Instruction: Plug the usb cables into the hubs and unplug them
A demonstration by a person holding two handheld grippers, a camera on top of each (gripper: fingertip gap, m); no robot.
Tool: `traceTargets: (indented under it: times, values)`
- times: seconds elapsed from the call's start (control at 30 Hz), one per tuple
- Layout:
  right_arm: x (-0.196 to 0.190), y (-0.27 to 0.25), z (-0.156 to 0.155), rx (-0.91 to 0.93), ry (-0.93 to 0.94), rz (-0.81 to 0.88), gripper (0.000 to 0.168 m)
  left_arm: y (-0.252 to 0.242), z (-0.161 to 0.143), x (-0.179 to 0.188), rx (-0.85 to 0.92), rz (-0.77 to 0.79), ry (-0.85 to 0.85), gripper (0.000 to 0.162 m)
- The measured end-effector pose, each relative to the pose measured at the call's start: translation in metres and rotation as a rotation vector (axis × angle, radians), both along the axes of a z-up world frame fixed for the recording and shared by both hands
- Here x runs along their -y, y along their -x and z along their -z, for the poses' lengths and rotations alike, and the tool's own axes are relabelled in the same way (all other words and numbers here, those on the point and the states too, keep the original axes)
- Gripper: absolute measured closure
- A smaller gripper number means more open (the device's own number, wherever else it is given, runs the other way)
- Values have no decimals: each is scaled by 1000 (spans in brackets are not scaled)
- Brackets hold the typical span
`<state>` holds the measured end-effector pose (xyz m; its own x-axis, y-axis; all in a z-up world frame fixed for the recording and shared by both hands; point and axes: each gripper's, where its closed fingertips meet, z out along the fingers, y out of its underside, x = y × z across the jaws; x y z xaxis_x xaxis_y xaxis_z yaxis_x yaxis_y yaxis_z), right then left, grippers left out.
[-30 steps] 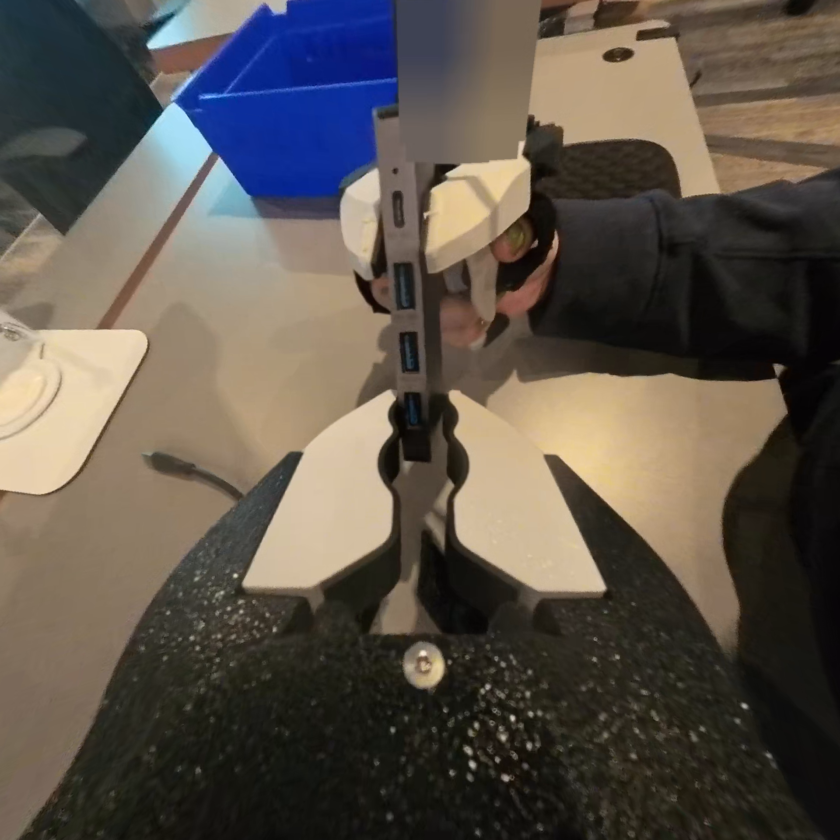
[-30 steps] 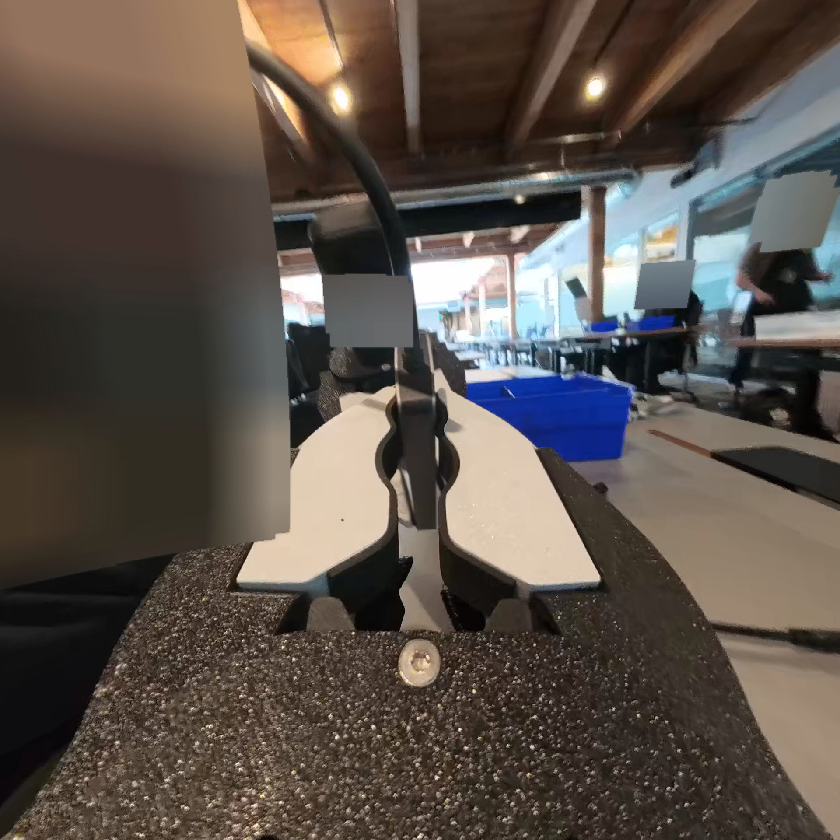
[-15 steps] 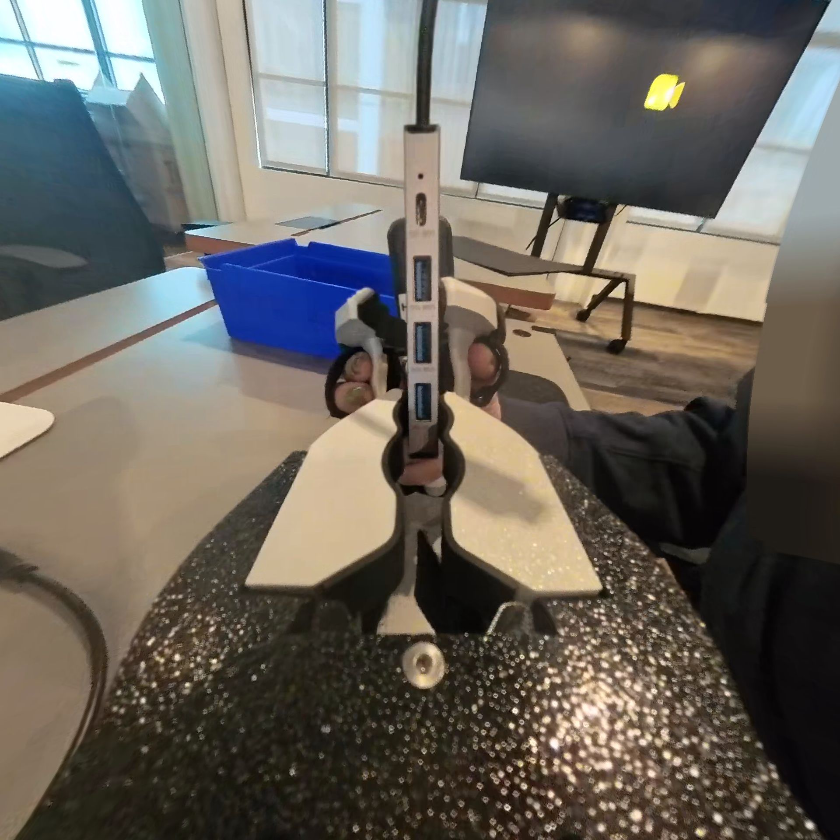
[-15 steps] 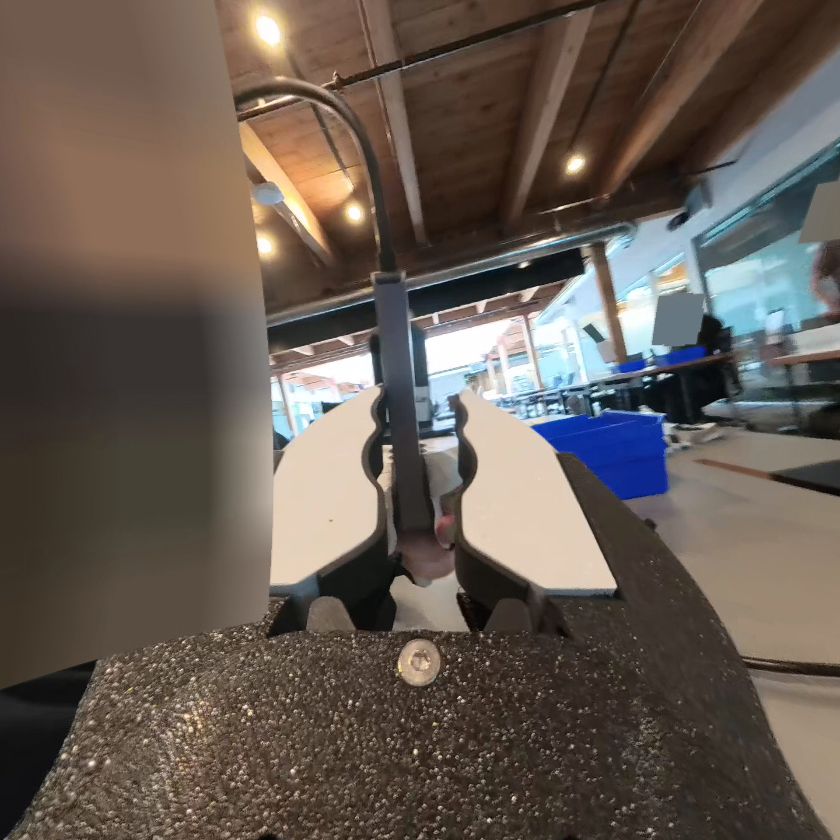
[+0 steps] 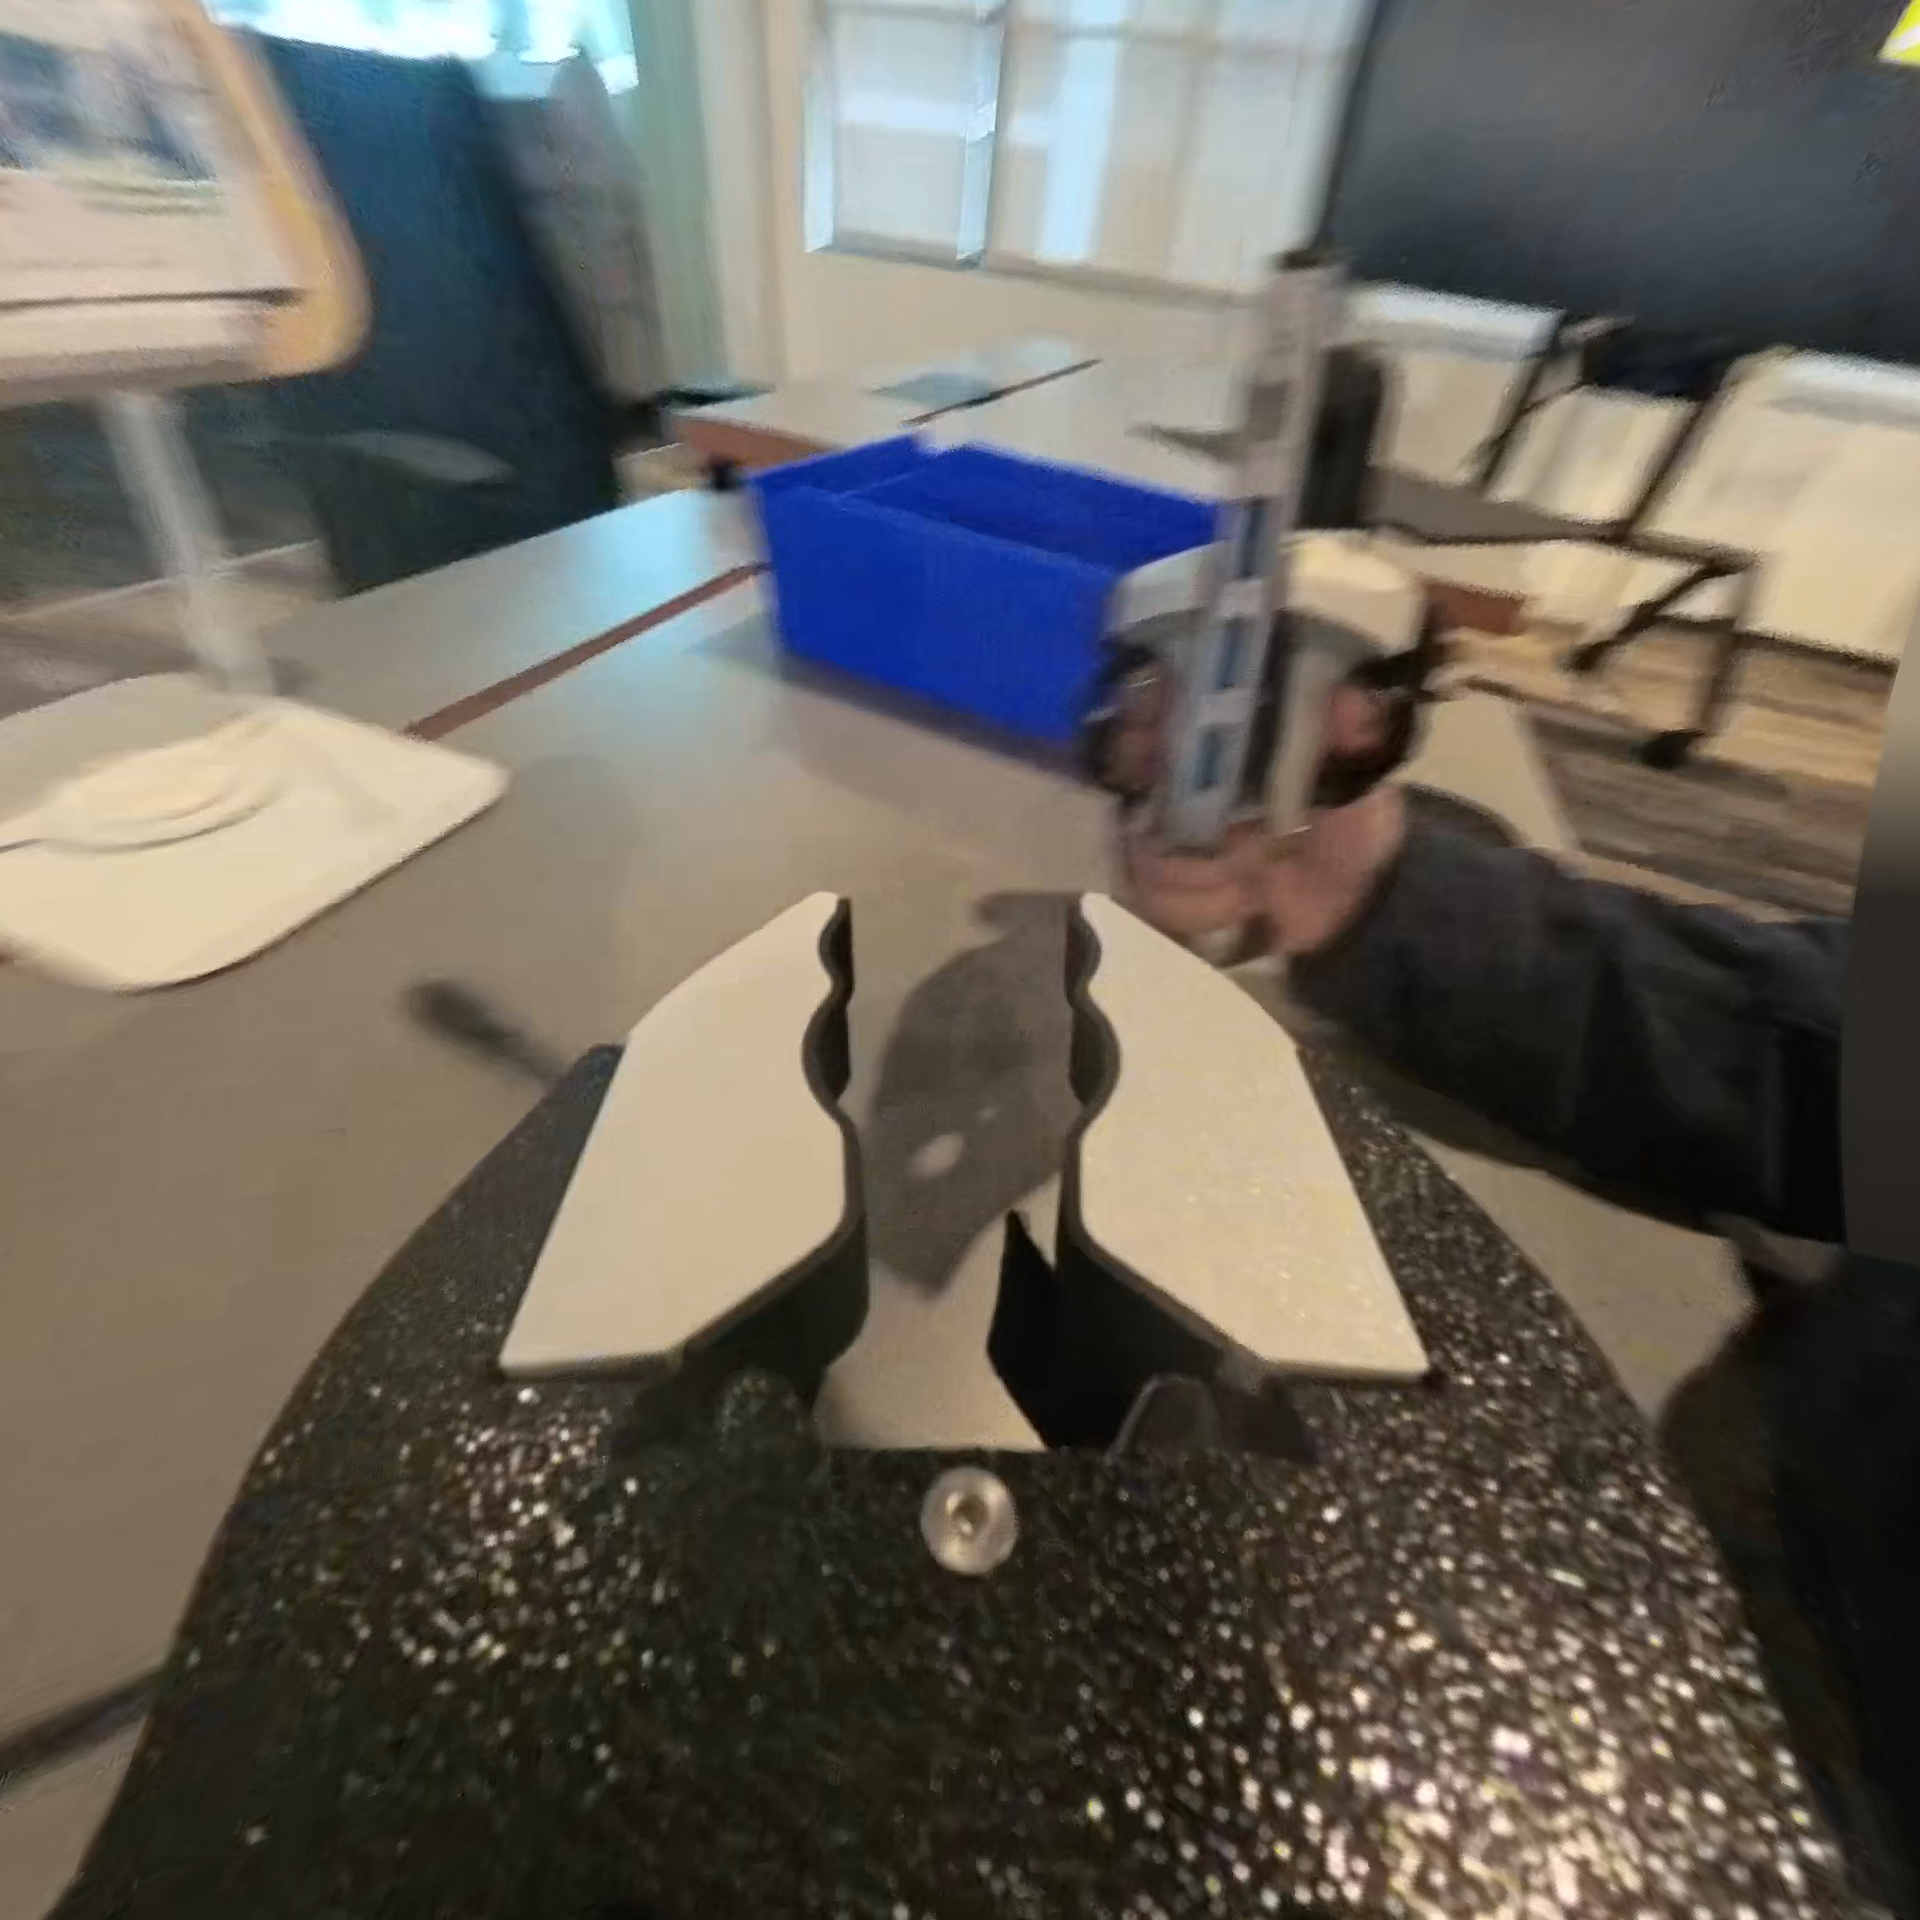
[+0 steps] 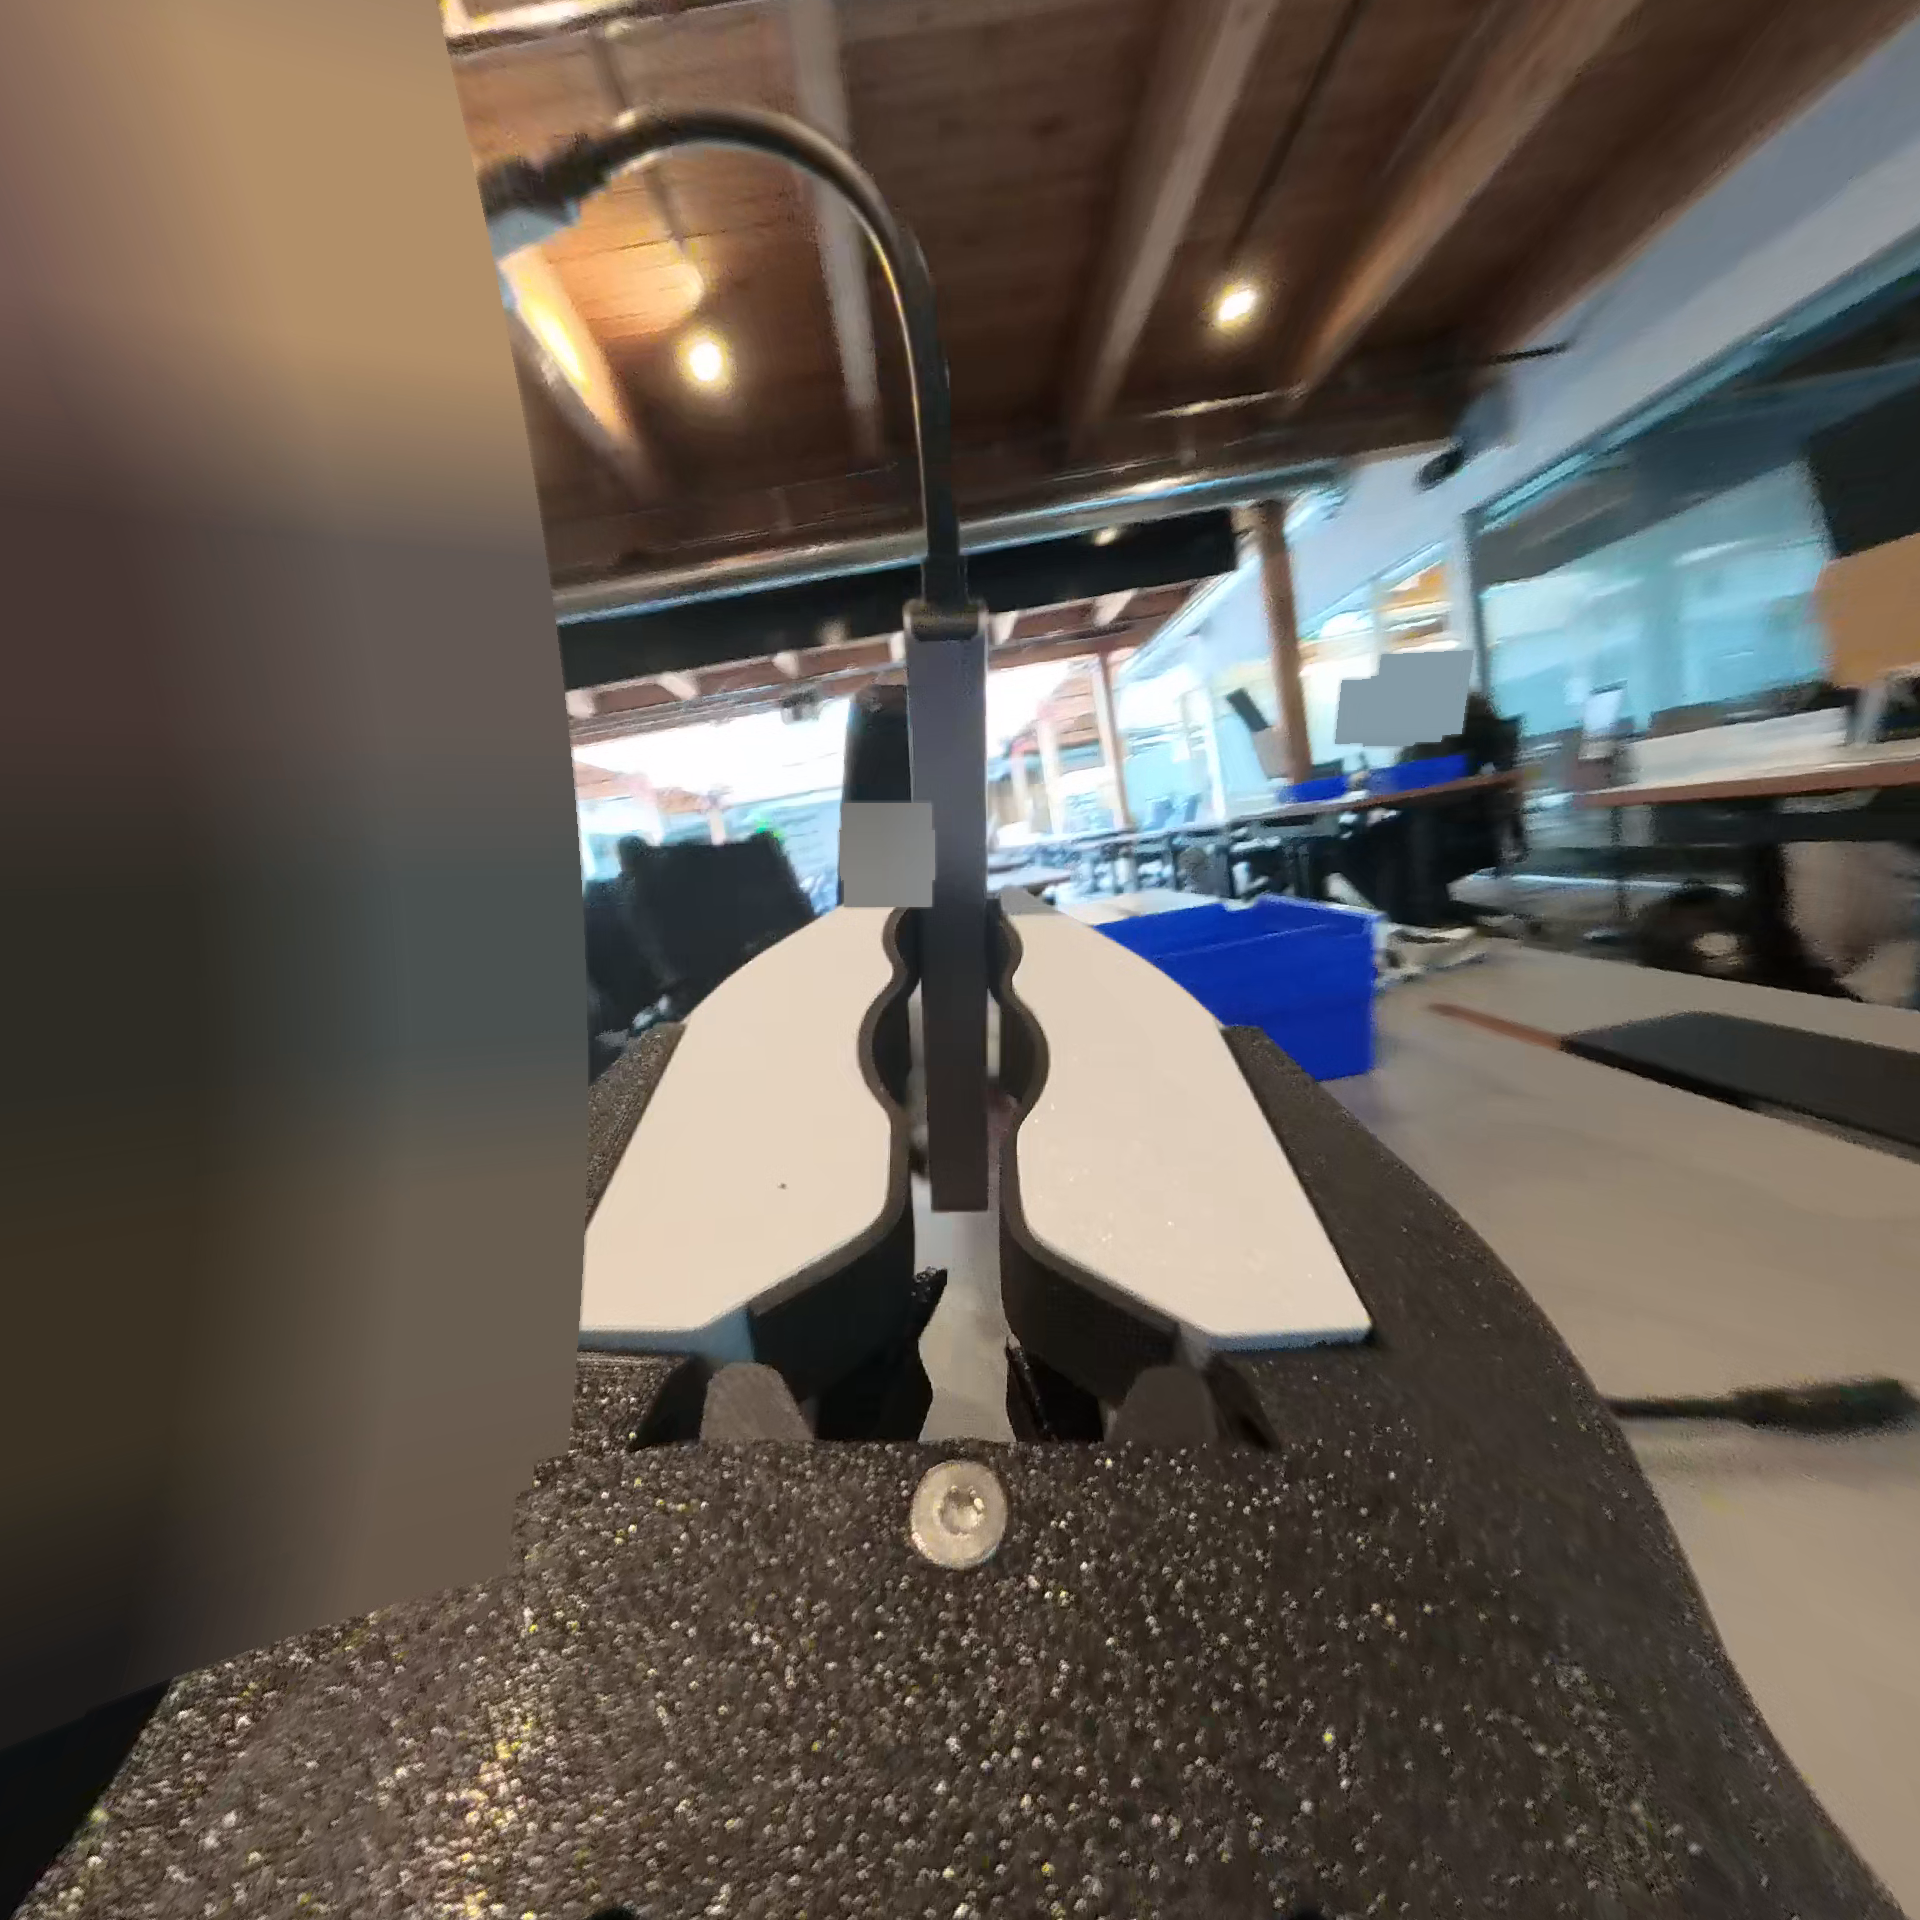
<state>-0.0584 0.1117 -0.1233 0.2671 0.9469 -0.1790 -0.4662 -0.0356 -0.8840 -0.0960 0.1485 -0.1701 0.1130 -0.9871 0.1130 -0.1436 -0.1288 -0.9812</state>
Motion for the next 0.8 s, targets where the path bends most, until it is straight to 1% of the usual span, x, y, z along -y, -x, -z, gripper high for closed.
traceTargets:
  times: [0.03, 0.1, 0.17, 0.27, 0.33, 0.4, 0.6, 0.7, 0.8]
  values:
    - [-3, -6, -1, -16, 9, 15, 156, 13, 0, -19, -41, -75, -29, 123]
    - [-7, -15, -3, -37, 31, 47, 156, 44, -1, -53, -129, -204, -72, 124]
    - [-11, -21, -4, -50, 45, 70, 156, 70, 1, -78, -230, -289, -56, 123]
    - [-15, -26, -5, -60, 57, 100, 156, 80, 10, -97, -335, -311, 58, 118]
    - [-18, -29, -5, -75, 65, 119, 156, 66, 21, -108, -369, -310, 118, 117]
    - [-19, -34, -4, -87, 70, 137, 156, 42, 37, -115, -418, -299, 119, 119]
    - [-28, -46, -2, -117, 88, 189, 156, -26, 92, -135, -705, -298, -13, 154]
    - [-31, -53, -4, -150, 98, 194, 156, -39, 108, -153, -806, -364, -70, 137]
    - [-31, -57, -5, -165, 92, 195, 156, -45, 120, -163, -866, -401, -79, 141]
